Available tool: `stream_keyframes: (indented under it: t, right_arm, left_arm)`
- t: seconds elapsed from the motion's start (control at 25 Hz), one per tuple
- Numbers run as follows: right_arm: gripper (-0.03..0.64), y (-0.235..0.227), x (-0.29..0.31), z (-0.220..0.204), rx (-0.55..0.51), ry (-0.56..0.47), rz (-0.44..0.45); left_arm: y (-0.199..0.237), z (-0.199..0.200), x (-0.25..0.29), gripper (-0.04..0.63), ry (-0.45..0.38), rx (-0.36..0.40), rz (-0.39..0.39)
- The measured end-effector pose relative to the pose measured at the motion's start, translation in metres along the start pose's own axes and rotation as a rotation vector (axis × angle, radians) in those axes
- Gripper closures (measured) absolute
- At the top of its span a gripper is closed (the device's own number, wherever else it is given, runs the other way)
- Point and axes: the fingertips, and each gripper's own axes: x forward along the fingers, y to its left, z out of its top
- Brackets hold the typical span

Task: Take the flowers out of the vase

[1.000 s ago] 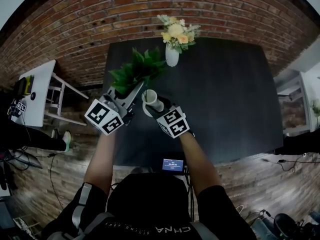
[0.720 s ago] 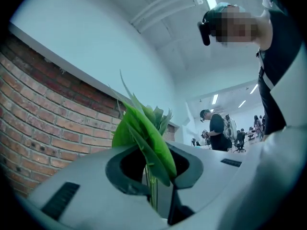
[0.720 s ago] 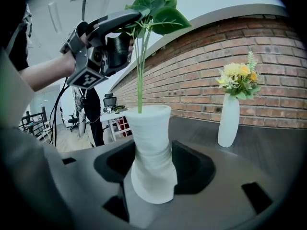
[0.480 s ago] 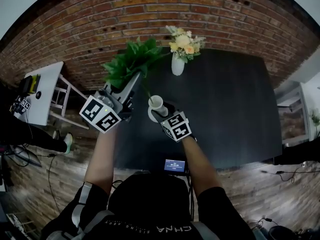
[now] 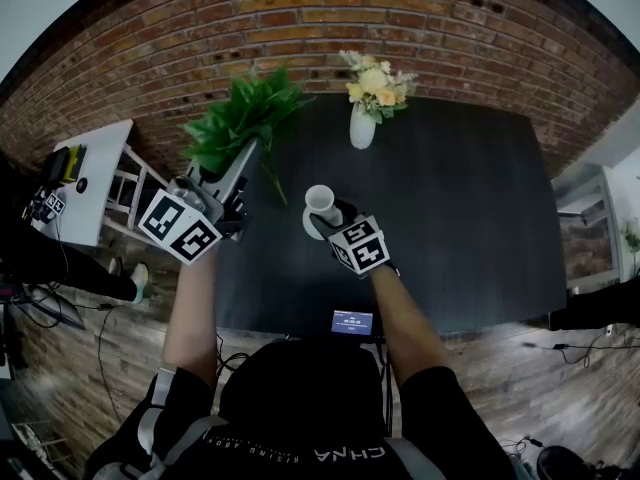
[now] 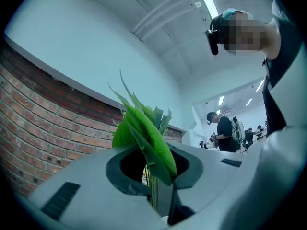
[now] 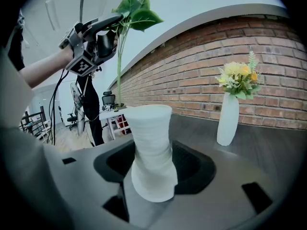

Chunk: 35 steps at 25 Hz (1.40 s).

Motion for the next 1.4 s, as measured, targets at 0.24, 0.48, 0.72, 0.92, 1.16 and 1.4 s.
stream_keyframes:
  t: [0.24, 0.48, 0.72, 0.92, 1.16, 1.4]
  right_arm:
    - [0.370, 0.004, -0.002, 0.002, 0.042, 0.011, 0.024]
    - [0.369, 0.000, -0.029, 0.013, 0.040, -0.002, 0.033]
    - [0.370, 0.001, -0.074, 0.034, 0.055, -0.072, 0.016]
    - [0.370, 0.023, -0.094, 0.049, 0.074, -0.119, 0.047]
    - [0.370, 0.028, -0.101, 0.051, 0.090, -0.133, 0.051]
    - [0.370, 0.042, -0.097, 0.057, 0.083, -0.120, 0.087]
  left_arm:
    - [0.013, -0.023, -0.028, 0.522, 0.040, -0.018, 0.036]
    - [0.021, -0.048, -0.043, 0.522, 0.067, -0.045, 0.048]
    - [0.017, -0.086, -0.054, 0.522, 0.097, -0.091, 0.041]
    - [0.014, -0.103, -0.063, 0.522, 0.111, -0.133, 0.042]
    - [0.021, -0.121, -0.072, 0.522, 0.168, -0.172, 0.071]
    - [0.029, -0.164, -0.086, 0.522, 0.313, -0.252, 0.107]
